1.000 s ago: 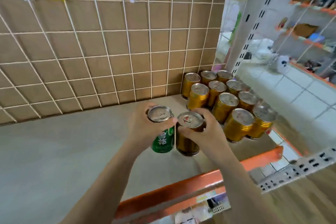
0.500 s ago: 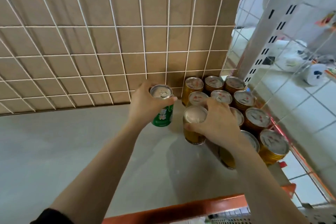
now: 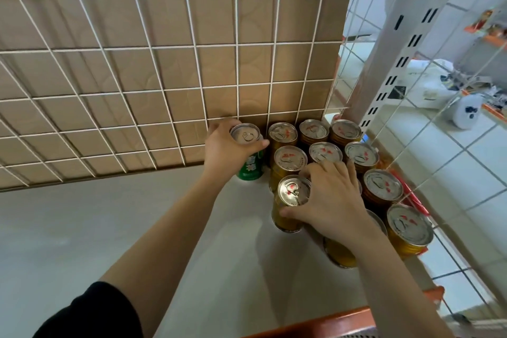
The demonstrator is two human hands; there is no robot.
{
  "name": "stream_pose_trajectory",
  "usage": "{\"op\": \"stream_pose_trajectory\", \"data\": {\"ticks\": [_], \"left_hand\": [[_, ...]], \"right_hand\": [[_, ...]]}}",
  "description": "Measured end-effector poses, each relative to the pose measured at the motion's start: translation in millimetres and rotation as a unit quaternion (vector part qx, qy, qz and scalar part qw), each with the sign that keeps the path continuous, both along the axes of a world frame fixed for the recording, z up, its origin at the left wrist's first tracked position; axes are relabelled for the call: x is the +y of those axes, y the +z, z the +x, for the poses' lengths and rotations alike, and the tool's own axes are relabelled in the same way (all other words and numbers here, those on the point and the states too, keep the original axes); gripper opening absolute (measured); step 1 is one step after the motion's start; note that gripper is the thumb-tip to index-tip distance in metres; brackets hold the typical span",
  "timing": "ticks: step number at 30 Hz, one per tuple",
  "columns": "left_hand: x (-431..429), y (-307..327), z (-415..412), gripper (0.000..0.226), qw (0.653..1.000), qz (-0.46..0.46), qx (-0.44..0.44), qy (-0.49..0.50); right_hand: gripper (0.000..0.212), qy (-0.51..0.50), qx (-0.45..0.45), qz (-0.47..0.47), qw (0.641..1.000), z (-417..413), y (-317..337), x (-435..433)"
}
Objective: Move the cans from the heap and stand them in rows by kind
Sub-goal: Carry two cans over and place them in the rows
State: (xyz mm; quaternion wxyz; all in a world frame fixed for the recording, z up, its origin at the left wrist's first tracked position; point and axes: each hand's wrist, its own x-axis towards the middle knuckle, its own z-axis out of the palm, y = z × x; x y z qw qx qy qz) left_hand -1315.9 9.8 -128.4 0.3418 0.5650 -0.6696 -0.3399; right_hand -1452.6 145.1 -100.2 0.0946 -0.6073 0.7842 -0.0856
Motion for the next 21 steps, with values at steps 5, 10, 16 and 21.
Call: {"op": "stream_pose_trajectory", "data": {"ticks": [5,10,16,21], "left_hand": [[-9.3,-0.5,-10.2,0.058,0.999,-0.017,-0.026,-0.017],[-9.7,-0.6,-13.7,0.07,0.998,-0.016,-0.057,-0.008],[10.8,4.1,-6.6,0.079,0.999,-0.016,-0.047,0.005],[44.7,-0.6,11.2,0.062,0.997,-0.021,-0.079,-0.001]], "right_hand": [[0.076,0.004,0.014,-0.023,1.0,-1.6,-2.0,4.4],[0.072,0.006,0.011,-0.044,0.999,-1.7,-4.1,9.4],[0.07,0.012,0.009,-0.042,0.999,-2.8,-4.9,11.3],[0.077,0.027,0.031,-0.07,0.997,4.2,-4.3,16.1]]}}
